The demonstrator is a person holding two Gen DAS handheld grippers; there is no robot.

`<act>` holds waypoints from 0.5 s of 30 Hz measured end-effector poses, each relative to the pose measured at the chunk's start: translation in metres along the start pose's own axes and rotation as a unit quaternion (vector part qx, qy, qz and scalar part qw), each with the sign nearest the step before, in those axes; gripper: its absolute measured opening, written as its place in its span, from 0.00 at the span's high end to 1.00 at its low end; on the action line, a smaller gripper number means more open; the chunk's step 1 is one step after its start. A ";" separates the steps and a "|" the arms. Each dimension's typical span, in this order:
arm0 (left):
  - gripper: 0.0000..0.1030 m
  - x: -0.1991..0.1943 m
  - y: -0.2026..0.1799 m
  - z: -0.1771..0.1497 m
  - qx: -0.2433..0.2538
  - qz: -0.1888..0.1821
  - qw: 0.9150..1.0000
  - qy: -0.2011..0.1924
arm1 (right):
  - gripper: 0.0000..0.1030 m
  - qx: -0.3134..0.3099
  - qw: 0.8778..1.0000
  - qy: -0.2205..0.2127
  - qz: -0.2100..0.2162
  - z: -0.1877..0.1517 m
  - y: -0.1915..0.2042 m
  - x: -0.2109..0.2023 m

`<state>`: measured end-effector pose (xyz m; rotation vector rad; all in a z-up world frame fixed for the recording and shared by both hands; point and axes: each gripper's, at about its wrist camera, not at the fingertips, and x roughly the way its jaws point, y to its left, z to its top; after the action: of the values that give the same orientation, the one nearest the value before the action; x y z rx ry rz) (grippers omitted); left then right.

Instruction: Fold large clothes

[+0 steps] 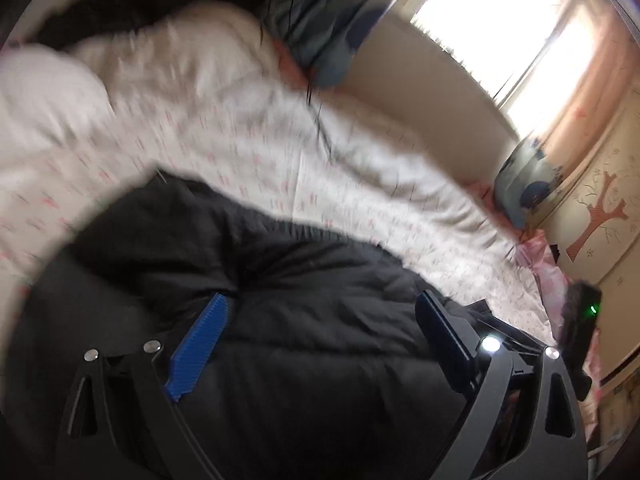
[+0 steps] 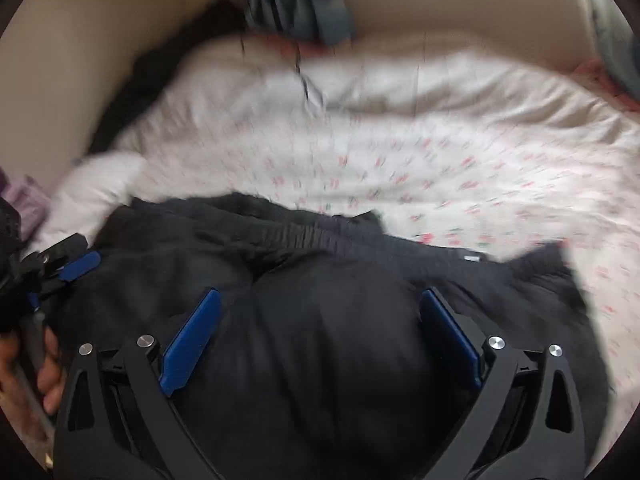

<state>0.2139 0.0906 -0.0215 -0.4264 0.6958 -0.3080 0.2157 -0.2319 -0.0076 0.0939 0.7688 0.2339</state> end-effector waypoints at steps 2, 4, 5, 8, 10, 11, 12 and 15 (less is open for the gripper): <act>0.07 -0.028 0.007 -0.006 0.017 0.022 0.999 -0.029 | 0.07 0.000 0.999 -0.019 -0.030 -0.027 -0.013 -0.018; 0.07 -0.025 0.030 -0.023 -0.001 0.042 0.999 -0.018 | 0.07 0.009 0.999 0.020 -0.041 -0.064 -0.034 0.004; 0.07 -0.013 0.043 -0.031 -0.013 0.041 0.999 0.006 | 0.06 0.011 0.999 0.007 -0.030 -0.069 -0.037 0.004; 0.07 -0.002 0.041 -0.044 0.017 0.079 0.996 0.026 | 0.07 0.019 0.999 0.038 -0.026 -0.061 -0.037 0.005; 0.07 -0.023 0.039 -0.042 -0.015 0.070 0.997 0.027 | 0.07 0.027 0.997 0.066 -0.007 -0.059 -0.038 -0.016; 0.07 -0.036 0.039 -0.043 -0.031 0.062 0.997 0.019 | 0.07 0.050 0.997 0.052 0.025 -0.063 -0.043 -0.040; 0.07 -0.050 0.038 -0.044 -0.045 0.055 0.997 0.013 | 0.07 0.071 0.995 0.040 0.048 -0.069 -0.048 -0.057; 0.07 -0.102 0.041 -0.053 -0.098 0.031 0.995 0.005 | 0.07 0.187 0.976 0.017 0.113 -0.119 -0.087 -0.123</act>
<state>0.1093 0.1531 -0.0213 -0.5890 0.7511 -0.1840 0.0625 -0.3467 -0.0237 0.5380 0.8305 0.3040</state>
